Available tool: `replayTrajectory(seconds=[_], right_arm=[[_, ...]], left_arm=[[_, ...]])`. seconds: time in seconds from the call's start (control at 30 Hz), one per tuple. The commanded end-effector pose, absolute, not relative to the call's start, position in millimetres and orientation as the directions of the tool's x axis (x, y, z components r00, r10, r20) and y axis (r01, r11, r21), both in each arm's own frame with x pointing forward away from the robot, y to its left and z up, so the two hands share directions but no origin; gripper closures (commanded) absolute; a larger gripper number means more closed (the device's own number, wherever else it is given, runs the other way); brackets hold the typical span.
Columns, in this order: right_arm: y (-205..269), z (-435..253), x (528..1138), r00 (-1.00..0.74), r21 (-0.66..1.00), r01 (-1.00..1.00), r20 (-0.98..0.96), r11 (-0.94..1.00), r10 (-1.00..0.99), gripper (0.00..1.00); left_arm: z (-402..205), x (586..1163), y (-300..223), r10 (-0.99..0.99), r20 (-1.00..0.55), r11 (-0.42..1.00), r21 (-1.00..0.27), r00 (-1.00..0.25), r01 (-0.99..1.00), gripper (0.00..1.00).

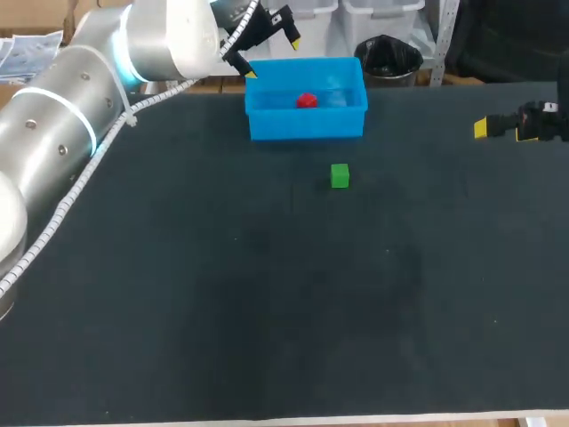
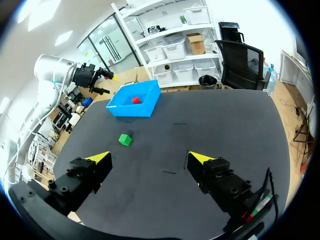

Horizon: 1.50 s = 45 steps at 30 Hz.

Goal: Use the left arm to pick the red cube and place it into the blue plastic box first, then use the right arm to grasp the green cube and put it into the same blue plastic box after the first action is fully finished.

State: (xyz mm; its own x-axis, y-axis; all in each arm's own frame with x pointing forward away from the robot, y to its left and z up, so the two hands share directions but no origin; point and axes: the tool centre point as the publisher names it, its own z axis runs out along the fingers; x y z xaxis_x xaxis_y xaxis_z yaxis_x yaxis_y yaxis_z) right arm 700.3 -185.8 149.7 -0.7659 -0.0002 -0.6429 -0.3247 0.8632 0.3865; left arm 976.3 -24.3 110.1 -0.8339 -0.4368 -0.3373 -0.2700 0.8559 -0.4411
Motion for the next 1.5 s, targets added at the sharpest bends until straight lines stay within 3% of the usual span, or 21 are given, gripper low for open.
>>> replayTrajectory(seconds=[0.03, 1.23, 1.5], right_arm=[[-185.7, 149.8, 700.2, -0.766, 0.386, -0.324, -0.643, 0.864, 0.000, 0.00], [-185.7, 149.8, 700.2, -0.766, 0.386, -0.324, -0.643, 0.864, 0.000, 0.00], [-185.7, 149.8, 700.2, -0.766, 0.386, -0.324, -0.643, 0.864, 0.000, 0.00]], left_arm=[[120.1, 982.8, -22.0, -0.410, -0.292, 0.862, -0.434, -0.864, -0.262, 0.00], [175.1, 800.5, 23.4, -0.234, -0.525, 0.840, -0.533, -0.818, 0.102, 0.00], [174.9, 796.4, 24.4, -0.231, -0.526, 0.836, -0.538, -0.818, 0.110, 0.00]])
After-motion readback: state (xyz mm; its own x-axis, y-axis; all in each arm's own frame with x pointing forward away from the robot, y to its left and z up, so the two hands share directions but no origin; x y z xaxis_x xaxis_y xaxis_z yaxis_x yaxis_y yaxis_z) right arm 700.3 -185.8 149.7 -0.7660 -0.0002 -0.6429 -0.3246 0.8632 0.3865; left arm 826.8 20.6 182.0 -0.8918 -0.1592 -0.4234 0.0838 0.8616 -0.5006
